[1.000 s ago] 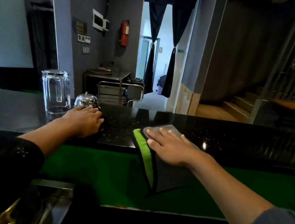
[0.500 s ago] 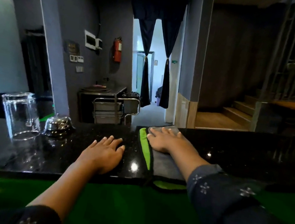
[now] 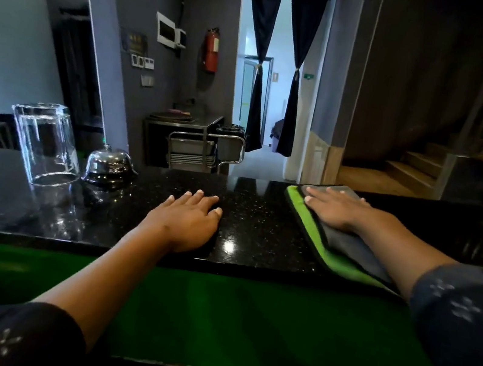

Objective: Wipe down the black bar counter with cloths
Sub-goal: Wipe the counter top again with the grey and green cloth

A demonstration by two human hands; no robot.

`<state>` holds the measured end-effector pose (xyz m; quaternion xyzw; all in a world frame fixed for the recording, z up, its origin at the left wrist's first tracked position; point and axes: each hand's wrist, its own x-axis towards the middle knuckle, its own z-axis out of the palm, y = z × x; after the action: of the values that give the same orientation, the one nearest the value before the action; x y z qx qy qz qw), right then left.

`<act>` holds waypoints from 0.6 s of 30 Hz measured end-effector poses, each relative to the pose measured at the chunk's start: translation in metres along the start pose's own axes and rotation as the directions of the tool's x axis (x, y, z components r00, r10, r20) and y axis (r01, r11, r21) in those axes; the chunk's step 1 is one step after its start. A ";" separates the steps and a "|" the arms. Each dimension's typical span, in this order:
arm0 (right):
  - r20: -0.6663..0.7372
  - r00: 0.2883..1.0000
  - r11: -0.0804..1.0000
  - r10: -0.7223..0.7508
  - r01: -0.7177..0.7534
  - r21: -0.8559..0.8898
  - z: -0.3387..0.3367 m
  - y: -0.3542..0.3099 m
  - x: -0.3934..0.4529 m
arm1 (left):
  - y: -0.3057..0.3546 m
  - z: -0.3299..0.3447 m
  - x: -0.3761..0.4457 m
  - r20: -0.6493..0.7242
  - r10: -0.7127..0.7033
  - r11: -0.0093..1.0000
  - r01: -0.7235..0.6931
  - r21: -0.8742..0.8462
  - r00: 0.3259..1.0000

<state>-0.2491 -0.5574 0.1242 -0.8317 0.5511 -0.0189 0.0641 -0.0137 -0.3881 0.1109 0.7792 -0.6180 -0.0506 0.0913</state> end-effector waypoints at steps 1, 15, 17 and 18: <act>-0.017 0.999 0.999 0.052 -0.052 -0.014 0.001 -0.005 0.016 | -0.001 0.001 0.001 0.002 0.003 1.000 -0.003 -0.003 1.000; 0.074 0.911 0.914 -0.406 0.403 0.042 0.014 -0.063 -0.002 | -0.004 -0.002 0.001 0.006 0.032 0.999 -0.032 0.013 0.999; 0.072 0.941 0.944 -0.331 0.329 0.039 0.011 -0.033 -0.007 | -0.004 0.000 0.000 0.005 0.025 1.000 -0.025 0.000 1.000; 0.061 0.962 0.964 -0.266 0.265 0.025 0.008 -0.020 -0.007 | -0.003 0.001 0.000 0.005 0.024 1.000 -0.024 -0.005 1.000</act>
<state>-0.2329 -0.5431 0.1189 -0.8976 0.4324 -0.0054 0.0852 -0.0105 -0.3878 0.1095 0.7715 -0.6272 -0.0529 0.0925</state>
